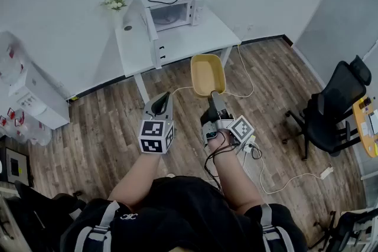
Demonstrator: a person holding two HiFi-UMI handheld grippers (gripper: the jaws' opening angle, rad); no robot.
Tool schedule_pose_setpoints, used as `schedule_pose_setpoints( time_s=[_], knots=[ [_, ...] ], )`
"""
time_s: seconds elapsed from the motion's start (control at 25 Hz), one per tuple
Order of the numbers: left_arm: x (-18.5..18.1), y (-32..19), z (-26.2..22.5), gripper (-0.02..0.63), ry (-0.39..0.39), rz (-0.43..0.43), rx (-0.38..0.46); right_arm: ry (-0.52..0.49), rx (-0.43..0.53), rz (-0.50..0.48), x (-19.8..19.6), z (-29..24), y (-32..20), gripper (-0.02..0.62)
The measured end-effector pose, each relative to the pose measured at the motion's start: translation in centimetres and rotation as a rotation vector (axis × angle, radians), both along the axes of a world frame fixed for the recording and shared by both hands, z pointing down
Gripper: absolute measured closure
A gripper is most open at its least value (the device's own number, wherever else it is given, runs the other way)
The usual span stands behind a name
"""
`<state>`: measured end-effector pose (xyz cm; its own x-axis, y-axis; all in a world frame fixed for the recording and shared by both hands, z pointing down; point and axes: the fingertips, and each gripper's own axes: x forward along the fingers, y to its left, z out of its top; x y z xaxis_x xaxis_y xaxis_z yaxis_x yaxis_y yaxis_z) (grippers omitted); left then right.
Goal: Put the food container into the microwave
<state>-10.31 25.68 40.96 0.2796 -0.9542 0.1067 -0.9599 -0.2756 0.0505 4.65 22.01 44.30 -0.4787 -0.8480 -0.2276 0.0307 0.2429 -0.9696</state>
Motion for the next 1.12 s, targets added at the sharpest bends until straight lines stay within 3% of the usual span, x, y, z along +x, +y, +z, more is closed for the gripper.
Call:
schedule_pose_setpoints(
  time_s=[0.24,1.12],
  knots=[
    [0.2,-0.1,0.2,0.612,0.008,0.001,-0.002,0.011,-0.008,-0.004,-0.2,0.0,0.1,0.388],
    [-5.0,-4.8,-0.2,0.612,0.003,0.037,0.034,-0.006,-0.005,0.044,-4.6,0.1,-3.3,0.383]
  ],
)
